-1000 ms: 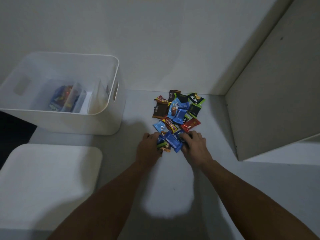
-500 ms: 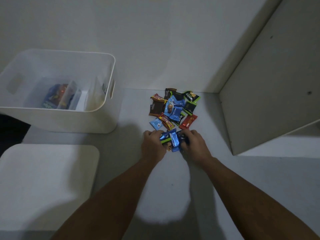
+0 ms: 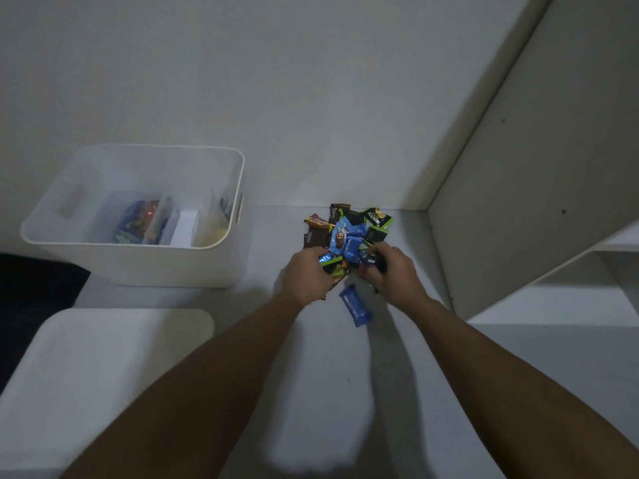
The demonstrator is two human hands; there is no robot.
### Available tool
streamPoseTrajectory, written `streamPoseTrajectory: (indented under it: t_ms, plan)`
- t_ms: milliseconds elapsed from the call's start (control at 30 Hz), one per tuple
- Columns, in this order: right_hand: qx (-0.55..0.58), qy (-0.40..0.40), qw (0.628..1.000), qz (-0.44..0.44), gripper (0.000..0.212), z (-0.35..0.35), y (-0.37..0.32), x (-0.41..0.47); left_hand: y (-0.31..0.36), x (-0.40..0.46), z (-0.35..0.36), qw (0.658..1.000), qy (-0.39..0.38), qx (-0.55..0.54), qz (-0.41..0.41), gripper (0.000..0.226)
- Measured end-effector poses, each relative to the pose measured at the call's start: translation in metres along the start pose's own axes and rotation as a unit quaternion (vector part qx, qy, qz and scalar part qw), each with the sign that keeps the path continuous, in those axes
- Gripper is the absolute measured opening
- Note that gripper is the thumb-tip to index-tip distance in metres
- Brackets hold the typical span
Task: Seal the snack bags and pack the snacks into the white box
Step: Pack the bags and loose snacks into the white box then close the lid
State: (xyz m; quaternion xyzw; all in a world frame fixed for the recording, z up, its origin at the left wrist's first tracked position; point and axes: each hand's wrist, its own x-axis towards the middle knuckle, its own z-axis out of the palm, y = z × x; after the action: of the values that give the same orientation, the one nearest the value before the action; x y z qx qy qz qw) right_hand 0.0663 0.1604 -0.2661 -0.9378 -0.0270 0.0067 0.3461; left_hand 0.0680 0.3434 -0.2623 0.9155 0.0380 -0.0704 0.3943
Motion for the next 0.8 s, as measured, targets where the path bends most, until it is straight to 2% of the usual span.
streamPoseTrajectory:
  t_ms: [133,367,633,800]
  plan:
    - [0.046,0.022,0.998,-0.029,0.025,-0.027,-0.050,0.028,0.031,0.011,-0.057,1.000,0.013,0.017,0.012,0.014]
    - [0.073,0.025,0.993,-0.094,0.026,-0.048,-0.163,0.071,0.045,0.022,-0.168,0.997,0.070,0.005,0.005,0.022]
    - [0.083,-0.044,0.985,-0.144,0.021,0.000,-0.283,0.100,-0.017,0.024,-0.275,0.990,0.130,-0.005,-0.059,0.021]
    - [0.077,-0.095,0.986,-0.115,0.022,0.057,-0.325,0.110,-0.071,0.024,-0.302,0.983,0.131,-0.021,-0.128,0.028]
